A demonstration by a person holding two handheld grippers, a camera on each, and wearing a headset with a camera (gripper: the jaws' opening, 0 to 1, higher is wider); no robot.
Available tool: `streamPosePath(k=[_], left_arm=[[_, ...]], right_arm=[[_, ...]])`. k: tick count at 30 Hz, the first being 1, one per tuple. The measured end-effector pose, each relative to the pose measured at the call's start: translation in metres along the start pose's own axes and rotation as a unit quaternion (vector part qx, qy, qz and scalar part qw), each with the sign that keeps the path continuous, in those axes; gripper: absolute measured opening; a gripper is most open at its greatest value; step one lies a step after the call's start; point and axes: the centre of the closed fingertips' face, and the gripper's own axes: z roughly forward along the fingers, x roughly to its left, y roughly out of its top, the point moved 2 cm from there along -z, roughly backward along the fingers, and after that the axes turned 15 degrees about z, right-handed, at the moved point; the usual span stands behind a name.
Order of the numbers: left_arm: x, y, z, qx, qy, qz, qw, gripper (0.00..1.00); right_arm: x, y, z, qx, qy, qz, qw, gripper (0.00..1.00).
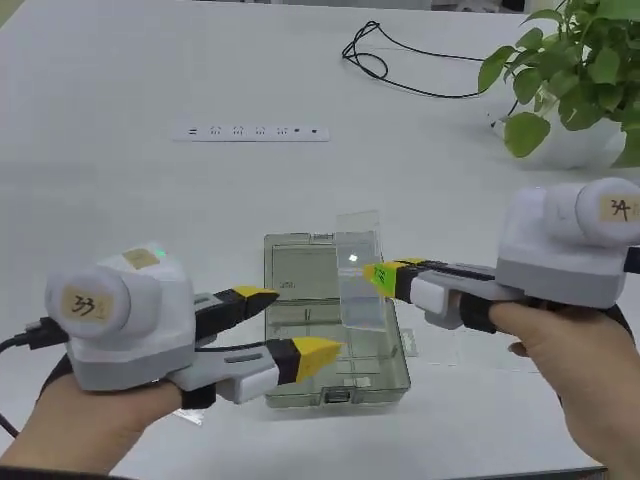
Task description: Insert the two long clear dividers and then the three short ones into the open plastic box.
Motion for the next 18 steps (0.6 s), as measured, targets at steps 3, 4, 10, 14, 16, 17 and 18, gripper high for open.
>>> streamPosePath(k=[3,4,10,14,16,17,18], left_arm=[[0.003,-0.002,-0.006,0.002,-0.005,0.015,0.9999,0.67],[0.003,-0.003,-0.006,0.003,-0.005,0.017,0.9998,0.70],[0.008,-0.011,-0.014,0.017,-0.016,0.045,0.9987,0.79],[0.009,-0.013,-0.017,0.017,-0.026,0.065,0.9974,0.85],[0.009,-0.015,-0.018,0.019,-0.031,0.070,0.9969,0.91],[0.010,-0.017,-0.018,0.021,-0.034,0.071,0.9967,0.92],[0.010,-0.018,-0.019,0.020,-0.037,0.076,0.9962,0.93]], right_arm=[[-0.006,0.000,0.001,0.011,-0.011,-0.004,0.9999,0.07],[-0.007,-0.001,0.001,0.016,-0.015,-0.001,0.9998,0.07],[-0.012,-0.002,0.002,0.040,-0.043,0.010,0.9982,0.07],[-0.017,-0.002,0.002,0.054,-0.070,0.035,0.9955,0.07],[-0.018,-0.001,0.004,0.057,-0.079,0.042,0.9944,0.07],[-0.019,-0.002,0.004,0.060,-0.084,0.050,0.9934,0.07],[-0.020,-0.004,0.005,0.069,-0.089,0.058,0.9919,0.07]])
